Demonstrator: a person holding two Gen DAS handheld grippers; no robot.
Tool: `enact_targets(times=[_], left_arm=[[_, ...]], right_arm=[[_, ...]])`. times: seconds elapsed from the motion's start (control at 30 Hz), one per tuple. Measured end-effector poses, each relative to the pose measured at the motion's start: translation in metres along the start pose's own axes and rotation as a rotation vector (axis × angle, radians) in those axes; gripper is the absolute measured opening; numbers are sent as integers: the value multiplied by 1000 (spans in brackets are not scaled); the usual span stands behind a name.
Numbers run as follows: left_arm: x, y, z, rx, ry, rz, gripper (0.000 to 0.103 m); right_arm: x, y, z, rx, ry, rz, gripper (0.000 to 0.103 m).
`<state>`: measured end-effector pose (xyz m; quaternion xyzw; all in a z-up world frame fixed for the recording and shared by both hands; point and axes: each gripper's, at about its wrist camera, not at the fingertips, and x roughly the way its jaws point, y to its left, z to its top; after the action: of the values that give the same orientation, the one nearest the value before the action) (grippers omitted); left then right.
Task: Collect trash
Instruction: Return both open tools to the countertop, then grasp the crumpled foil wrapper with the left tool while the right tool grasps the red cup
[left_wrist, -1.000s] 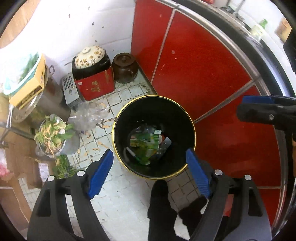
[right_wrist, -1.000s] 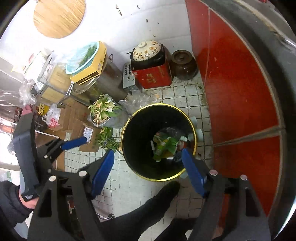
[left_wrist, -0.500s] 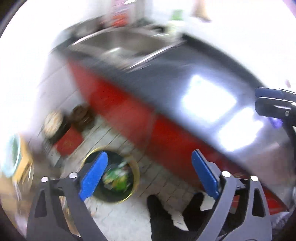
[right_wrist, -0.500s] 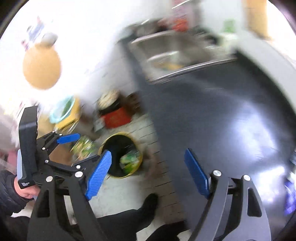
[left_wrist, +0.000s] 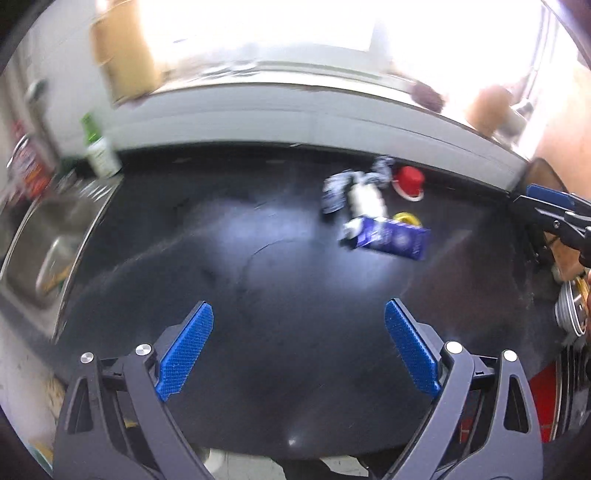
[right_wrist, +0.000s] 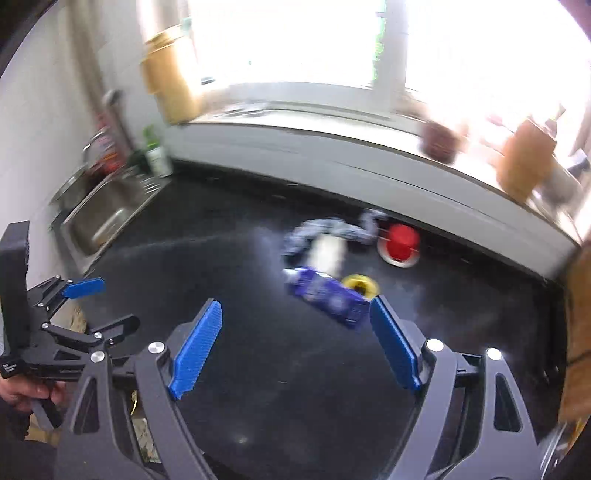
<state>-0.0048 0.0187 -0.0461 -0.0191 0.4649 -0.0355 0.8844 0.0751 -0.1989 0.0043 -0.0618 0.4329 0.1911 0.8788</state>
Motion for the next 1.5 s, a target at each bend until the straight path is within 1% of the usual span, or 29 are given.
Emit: enact_targets(times=[0.1, 0.23, 0.4, 0.47, 0.53, 0.67, 0.73, 0.8, 0.87, 0.93, 1.07, 1.13, 1.17, 1.27, 1.33, 1.37, 1.4, 1.5], left_arm=[[16, -25, 19, 37, 11, -11, 91], [39, -45, 38, 68, 27, -6, 91], [84, -48, 66, 85, 63, 14, 91], [101, -47, 76, 98, 68, 9, 91], [128, -47, 90, 127, 89, 26, 91], [175, -47, 113, 170, 120, 15, 91], [201, -46, 121, 190, 142, 14, 91], [231, -44, 129, 208, 179, 30, 91], [254, -41, 136, 215, 203, 19, 91], [268, -39, 142, 215, 210, 5, 91], [293, -35, 153, 217, 220, -34, 89], [300, -36, 159, 219, 218, -53, 83], [304, -37, 161, 216, 217, -65, 81], [312, -44, 167, 224, 205, -85, 70], [314, -48, 175, 233, 189, -95, 53], [315, -50, 177, 235, 186, -98, 46], [315, -51, 179, 236, 187, -101, 29], [316, -52, 185, 221, 203, -118, 26]], right_arm=[[-3, -31, -7, 28, -3, -35, 80], [9, -60, -6, 56, 13, -45, 80], [37, -83, -1, 69, 48, -42, 80], [49, -87, 4, 69, 61, -46, 80], [68, -97, 9, 75, 85, -50, 80], [105, -114, 16, 78, 123, -56, 80], [132, -126, 21, 81, 149, -61, 80], [154, -135, 24, 87, 172, -59, 80], [176, -145, 27, 94, 194, -60, 80], [203, -156, 30, 100, 220, -56, 80], [245, -168, 37, 107, 256, -55, 80], [264, -172, 44, 109, 256, -50, 80], [272, -174, 46, 108, 260, -49, 80], [287, -175, 53, 104, 269, -47, 80], [294, -175, 56, 97, 268, -46, 77], [298, -174, 56, 92, 274, -41, 66], [300, -173, 57, 86, 283, -44, 62], [296, -168, 57, 54, 272, -35, 61]])
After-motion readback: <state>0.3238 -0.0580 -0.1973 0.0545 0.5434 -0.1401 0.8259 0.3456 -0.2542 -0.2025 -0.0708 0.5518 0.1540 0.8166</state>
